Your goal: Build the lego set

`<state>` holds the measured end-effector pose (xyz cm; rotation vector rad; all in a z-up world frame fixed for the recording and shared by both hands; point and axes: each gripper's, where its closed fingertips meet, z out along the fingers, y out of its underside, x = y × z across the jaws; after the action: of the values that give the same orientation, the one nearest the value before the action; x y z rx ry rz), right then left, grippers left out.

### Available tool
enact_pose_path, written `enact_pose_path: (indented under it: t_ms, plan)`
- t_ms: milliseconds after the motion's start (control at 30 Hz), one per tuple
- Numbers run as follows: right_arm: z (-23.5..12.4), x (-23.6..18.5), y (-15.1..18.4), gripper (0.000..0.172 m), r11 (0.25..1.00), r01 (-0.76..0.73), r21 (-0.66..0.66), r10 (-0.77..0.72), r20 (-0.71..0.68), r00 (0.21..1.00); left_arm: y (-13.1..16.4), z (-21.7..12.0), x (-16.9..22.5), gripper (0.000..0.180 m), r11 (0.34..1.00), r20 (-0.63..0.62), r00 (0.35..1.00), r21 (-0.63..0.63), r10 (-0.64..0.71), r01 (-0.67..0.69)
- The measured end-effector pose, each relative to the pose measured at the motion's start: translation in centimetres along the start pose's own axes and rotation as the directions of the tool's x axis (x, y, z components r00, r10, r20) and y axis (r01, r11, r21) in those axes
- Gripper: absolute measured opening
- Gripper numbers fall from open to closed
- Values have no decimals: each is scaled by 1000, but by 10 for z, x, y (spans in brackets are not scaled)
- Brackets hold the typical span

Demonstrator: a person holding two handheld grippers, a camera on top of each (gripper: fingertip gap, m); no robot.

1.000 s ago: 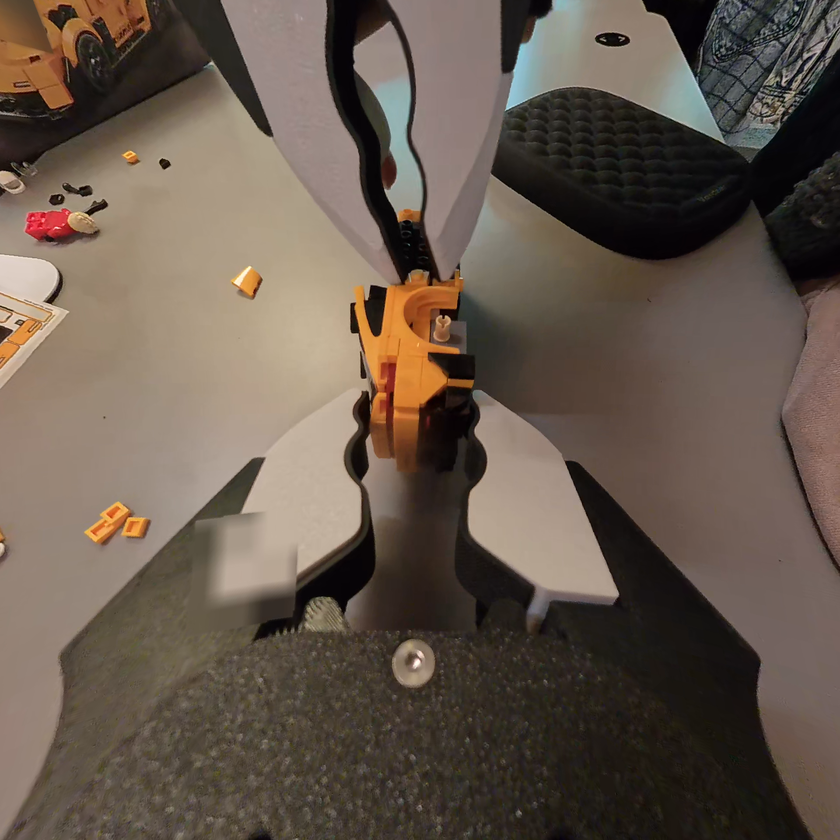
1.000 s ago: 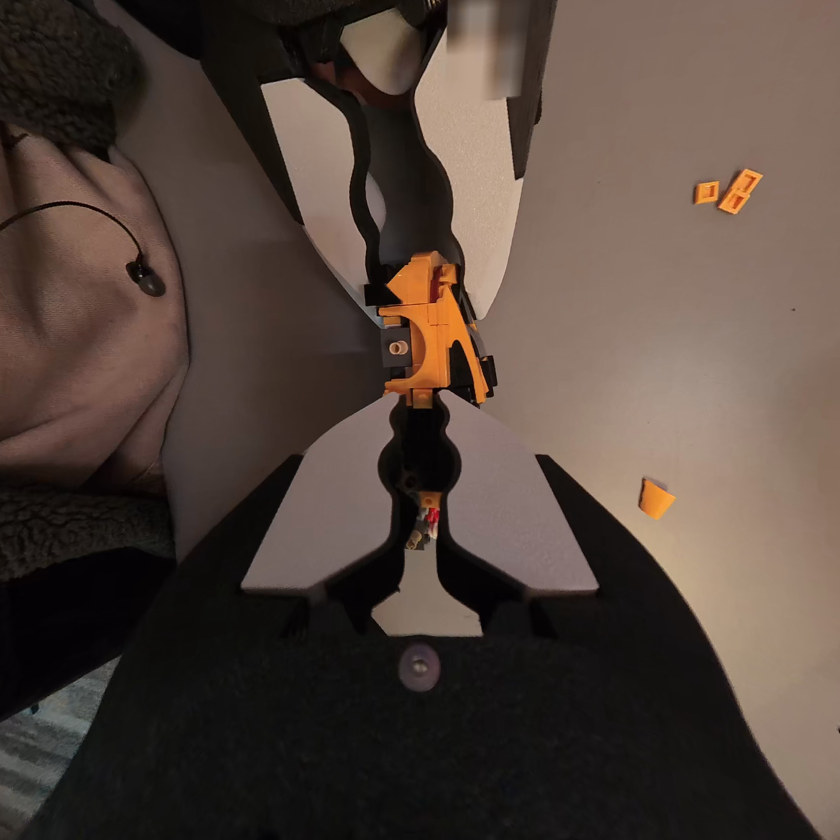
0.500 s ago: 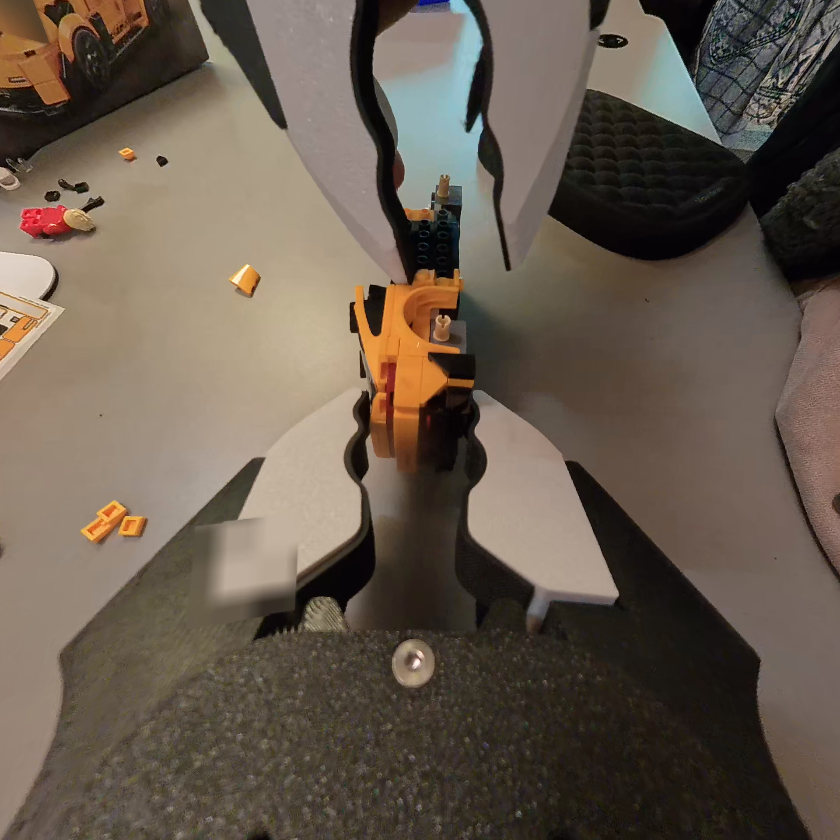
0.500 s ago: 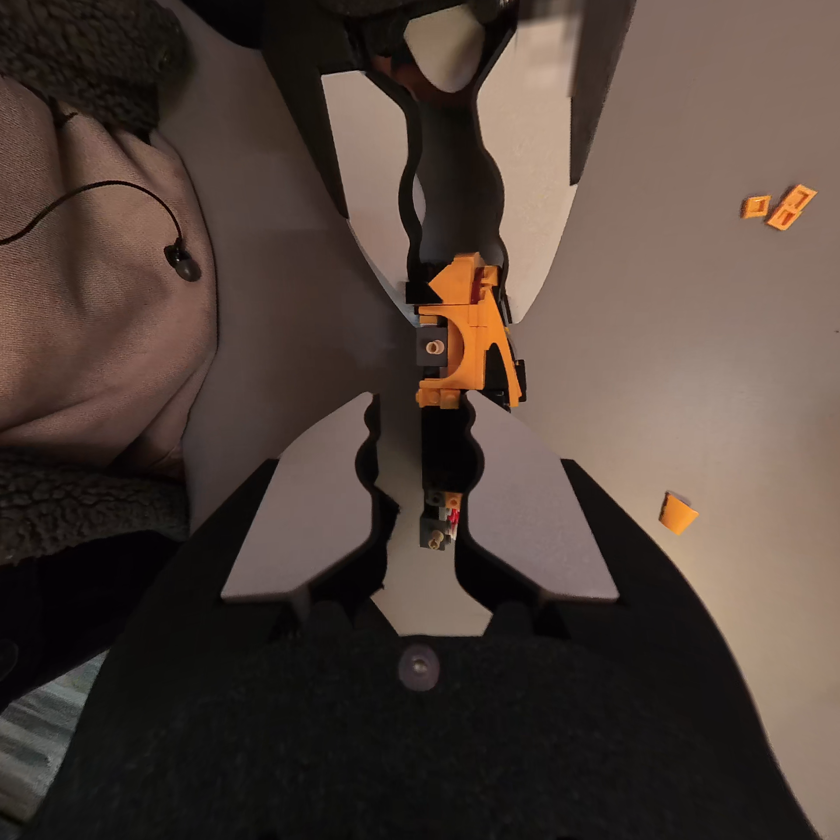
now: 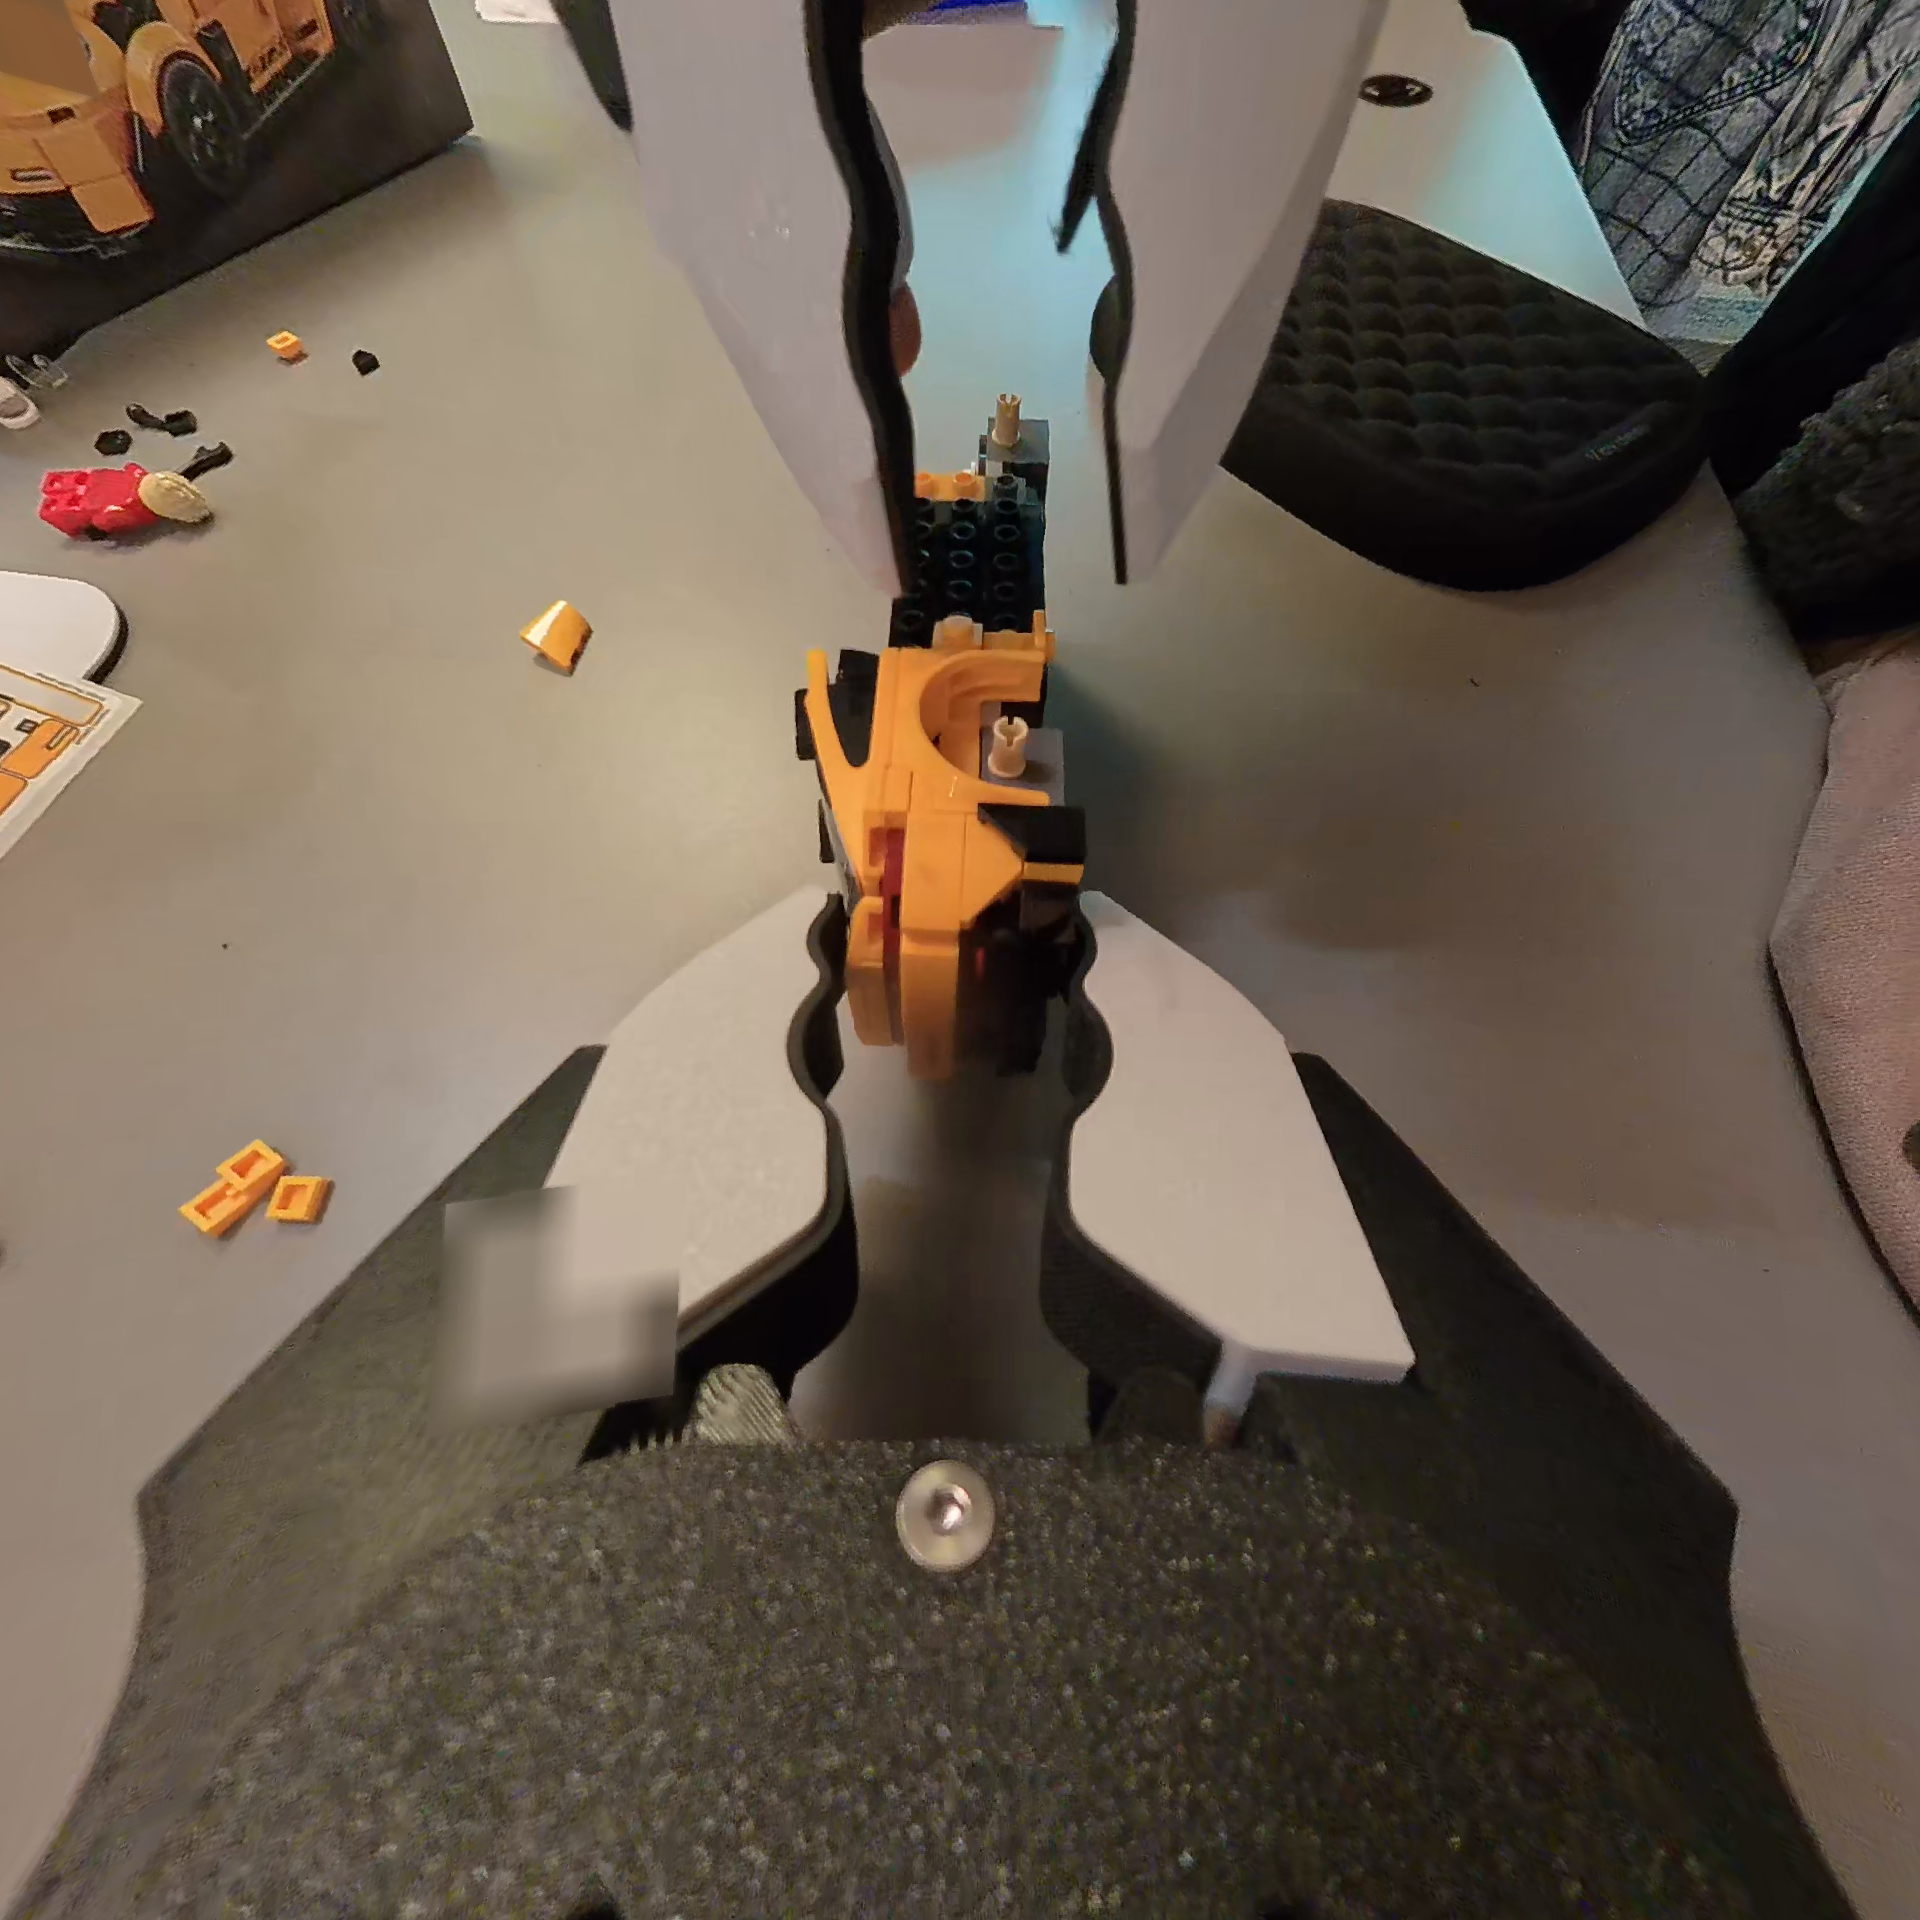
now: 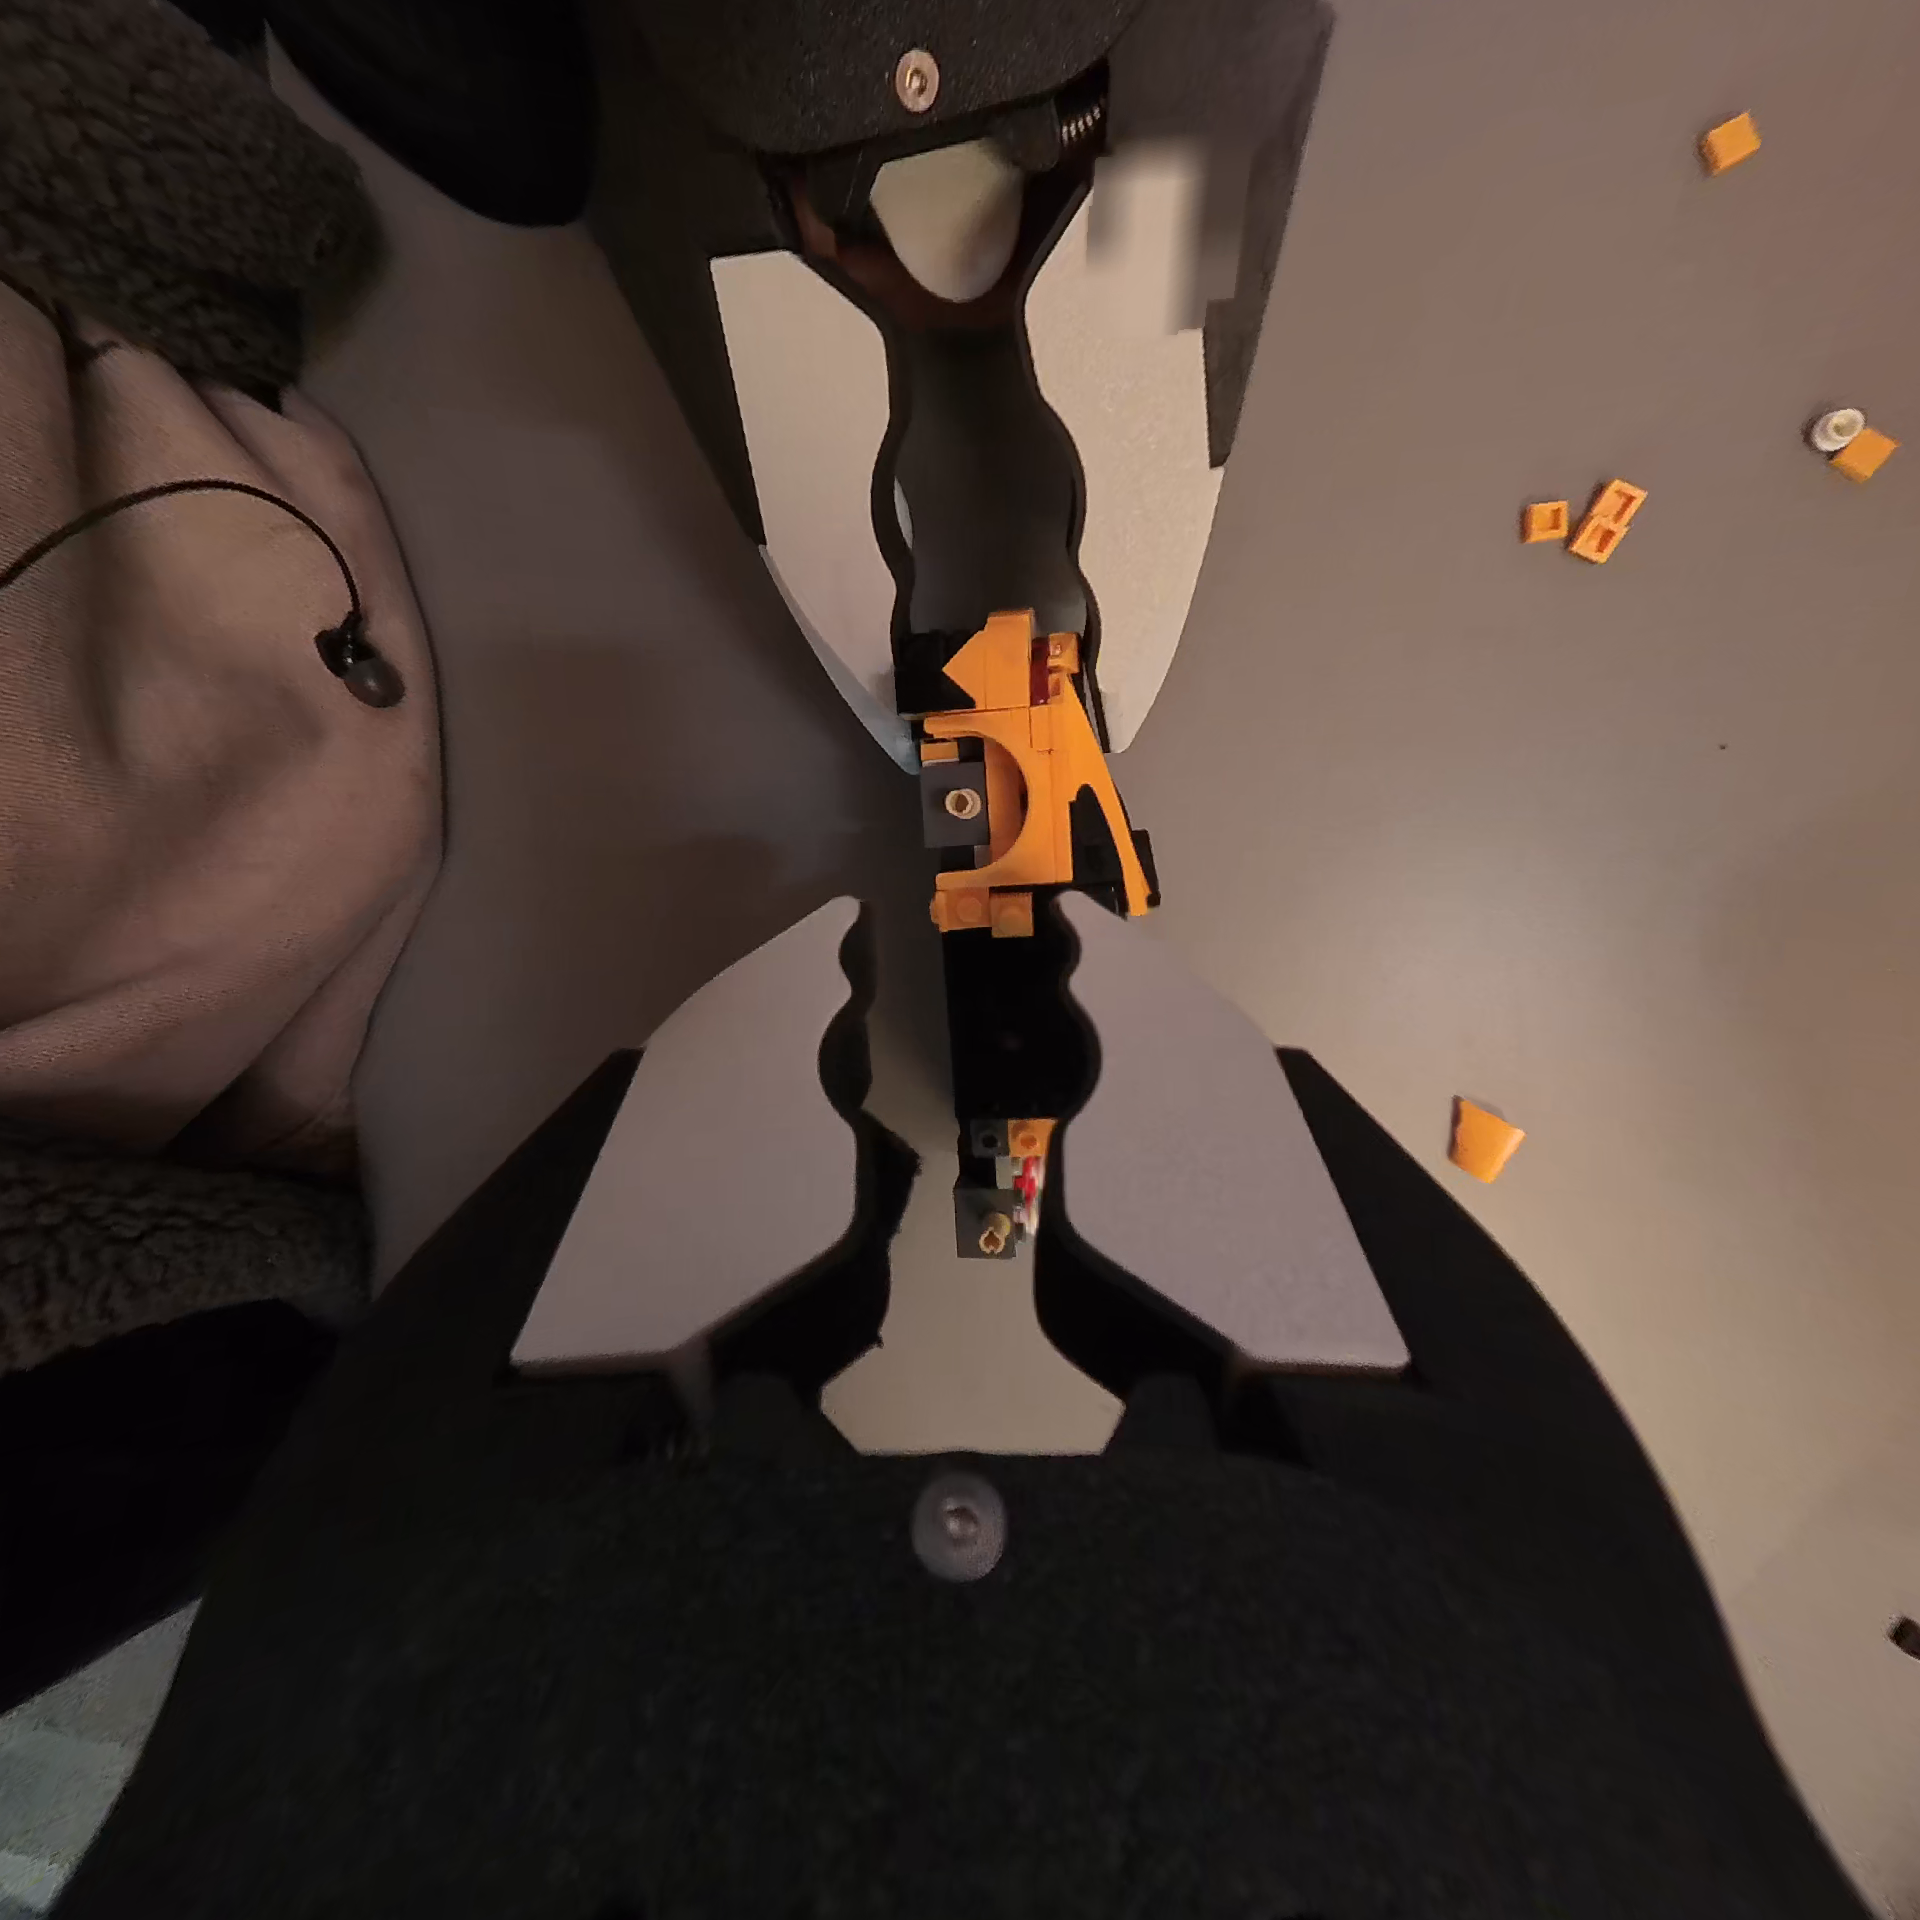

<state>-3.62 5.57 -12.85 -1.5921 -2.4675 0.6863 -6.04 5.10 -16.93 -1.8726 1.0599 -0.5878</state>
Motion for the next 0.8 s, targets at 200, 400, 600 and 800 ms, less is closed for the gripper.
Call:
enact_pose_path:
  t_ms: [200,400,600,800]
  plan:
    - [-6,13,0,5,996,-55,69,55,2,998,0,0,1,39,1000,-4,1000,-2,5,-5]
    - [3,11,3,0,997,-47,60,46,16,999,1,1,1,39,1000,-6,1000,-4,6,-6]
    - [7,9,4,0,998,-47,34,45,39,998,1,1,1,38,1000,-5,1000,-5,8,-8]
    - [8,9,4,1,997,-46,-55,50,70,996,1,1,1,38,1000,-4,1000,-8,10,-10]
